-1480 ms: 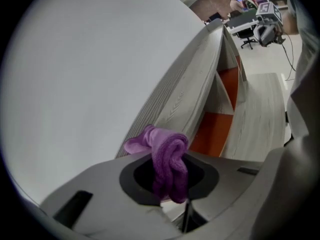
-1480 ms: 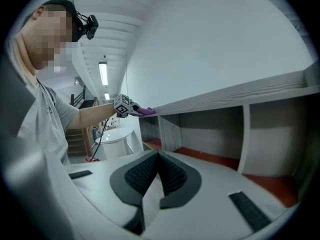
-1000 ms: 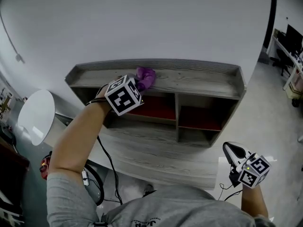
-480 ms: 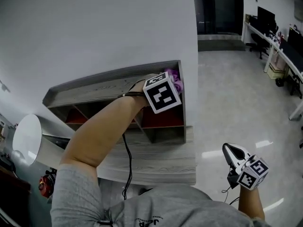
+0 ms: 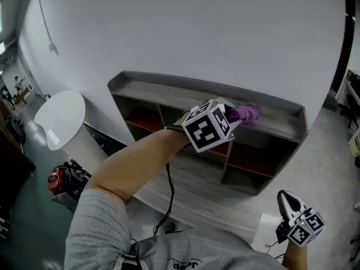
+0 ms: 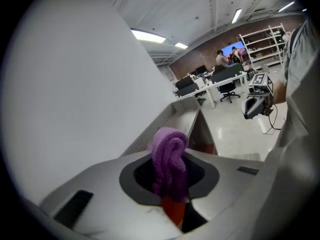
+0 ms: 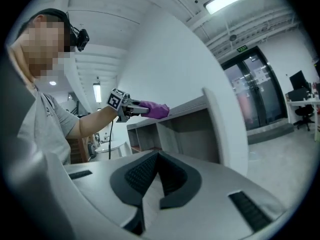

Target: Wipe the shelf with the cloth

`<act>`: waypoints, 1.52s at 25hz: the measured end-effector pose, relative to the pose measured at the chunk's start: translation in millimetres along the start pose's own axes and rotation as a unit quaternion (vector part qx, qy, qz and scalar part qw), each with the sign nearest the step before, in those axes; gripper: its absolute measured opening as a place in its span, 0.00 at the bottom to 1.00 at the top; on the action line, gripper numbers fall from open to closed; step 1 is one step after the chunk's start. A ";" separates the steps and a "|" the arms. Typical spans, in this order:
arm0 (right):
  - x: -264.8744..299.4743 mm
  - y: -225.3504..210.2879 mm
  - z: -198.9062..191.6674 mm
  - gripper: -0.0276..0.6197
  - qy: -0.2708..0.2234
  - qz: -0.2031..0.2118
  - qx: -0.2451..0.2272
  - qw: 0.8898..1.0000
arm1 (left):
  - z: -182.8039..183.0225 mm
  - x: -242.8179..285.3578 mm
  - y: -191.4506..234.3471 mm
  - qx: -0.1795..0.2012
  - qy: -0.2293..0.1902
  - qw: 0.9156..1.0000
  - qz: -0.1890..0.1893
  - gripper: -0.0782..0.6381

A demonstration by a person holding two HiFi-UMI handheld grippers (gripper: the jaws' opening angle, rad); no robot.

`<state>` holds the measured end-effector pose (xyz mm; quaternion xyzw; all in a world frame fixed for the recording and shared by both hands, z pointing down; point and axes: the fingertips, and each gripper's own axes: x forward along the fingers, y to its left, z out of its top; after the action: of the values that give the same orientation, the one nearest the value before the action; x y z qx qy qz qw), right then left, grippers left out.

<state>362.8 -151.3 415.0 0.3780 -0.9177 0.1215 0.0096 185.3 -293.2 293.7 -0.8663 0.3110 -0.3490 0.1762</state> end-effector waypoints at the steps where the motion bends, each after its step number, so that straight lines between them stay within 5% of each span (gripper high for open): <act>1: 30.0 18.8 3.5 0.07 0.003 0.017 -0.011 1.000 | -31.9 -26.8 20.6 -0.011 0.004 1.000 0.018 0.22; 9: 261.0 182.6 10.6 0.07 0.024 0.085 -0.050 0.995 | -291.0 -233.2 205.5 -0.043 0.089 0.983 0.158 0.22; 12: 310.3 222.3 6.4 0.07 0.036 0.089 -0.048 0.994 | -347.3 -270.6 270.8 0.005 0.147 0.971 0.190 0.22; 15: 331.2 242.5 1.0 0.07 0.050 0.077 -0.051 0.994 | -381.2 -259.5 311.7 0.075 0.215 0.958 0.176 0.22; 19: 346.2 247.6 2.4 0.07 0.055 0.060 -0.051 0.995 | -423.7 -234.0 353.2 0.154 0.333 0.919 0.144 0.22; 22: 343.1 244.9 1.2 0.07 0.055 0.040 -0.042 0.997 | -442.3 -216.3 376.8 0.199 0.378 0.892 0.149 0.22; 28: 350.1 241.7 0.6 0.07 0.050 0.029 -0.035 0.998 | -454.9 -218.7 355.0 0.194 0.413 0.888 0.063 0.24; 35: 369.6 251.7 0.4 0.07 0.050 0.046 -0.037 0.997 | -460.9 -275.3 281.6 0.218 0.438 0.870 -0.062 0.23; 37: 373.6 255.1 -0.9 0.07 0.052 0.051 -0.037 0.997 | -462.7 -289.8 266.6 0.206 0.424 0.879 -0.077 0.23; 38: 374.7 255.5 -1.2 0.07 0.053 0.051 -0.037 0.997 | -459.0 -294.3 263.8 0.191 0.405 0.891 -0.076 0.23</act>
<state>-82.7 -235.2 402.1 0.3230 -0.9379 0.1079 0.0657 -417.9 -335.2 329.0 -0.6205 0.2164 -0.7344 0.1698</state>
